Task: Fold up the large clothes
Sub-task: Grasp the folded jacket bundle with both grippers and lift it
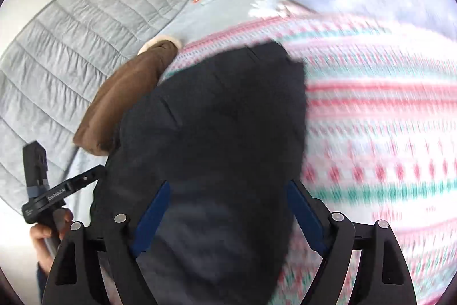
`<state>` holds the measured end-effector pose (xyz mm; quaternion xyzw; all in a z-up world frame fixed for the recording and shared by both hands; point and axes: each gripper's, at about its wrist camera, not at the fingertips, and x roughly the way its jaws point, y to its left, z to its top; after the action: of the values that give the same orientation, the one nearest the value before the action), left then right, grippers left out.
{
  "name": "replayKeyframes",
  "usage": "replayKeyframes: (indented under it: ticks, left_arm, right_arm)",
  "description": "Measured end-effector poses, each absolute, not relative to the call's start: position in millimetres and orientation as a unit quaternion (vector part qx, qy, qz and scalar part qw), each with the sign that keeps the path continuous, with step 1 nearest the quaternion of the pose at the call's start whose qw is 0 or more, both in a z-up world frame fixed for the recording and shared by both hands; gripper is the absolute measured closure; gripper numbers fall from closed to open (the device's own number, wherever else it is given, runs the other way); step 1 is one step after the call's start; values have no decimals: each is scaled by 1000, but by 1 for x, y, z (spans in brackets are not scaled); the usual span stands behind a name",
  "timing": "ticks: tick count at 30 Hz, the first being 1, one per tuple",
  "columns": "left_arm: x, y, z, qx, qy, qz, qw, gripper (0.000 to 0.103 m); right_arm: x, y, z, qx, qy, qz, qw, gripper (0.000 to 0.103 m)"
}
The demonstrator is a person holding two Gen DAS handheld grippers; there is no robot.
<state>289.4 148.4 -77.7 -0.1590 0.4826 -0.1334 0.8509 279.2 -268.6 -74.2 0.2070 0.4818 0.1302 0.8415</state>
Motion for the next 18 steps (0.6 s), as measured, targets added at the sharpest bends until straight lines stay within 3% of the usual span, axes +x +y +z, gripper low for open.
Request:
replayKeyframes:
  ticks: [6,18]
  left_arm:
    - [266,168,-101,-219,516,-154,814,25]
    - [246,153,-111,-209,526,-192,802,22]
  right_arm:
    - [270,-292,-103,295,504,129,801,18]
    - [278,-294,-132,355,524,145,761,18]
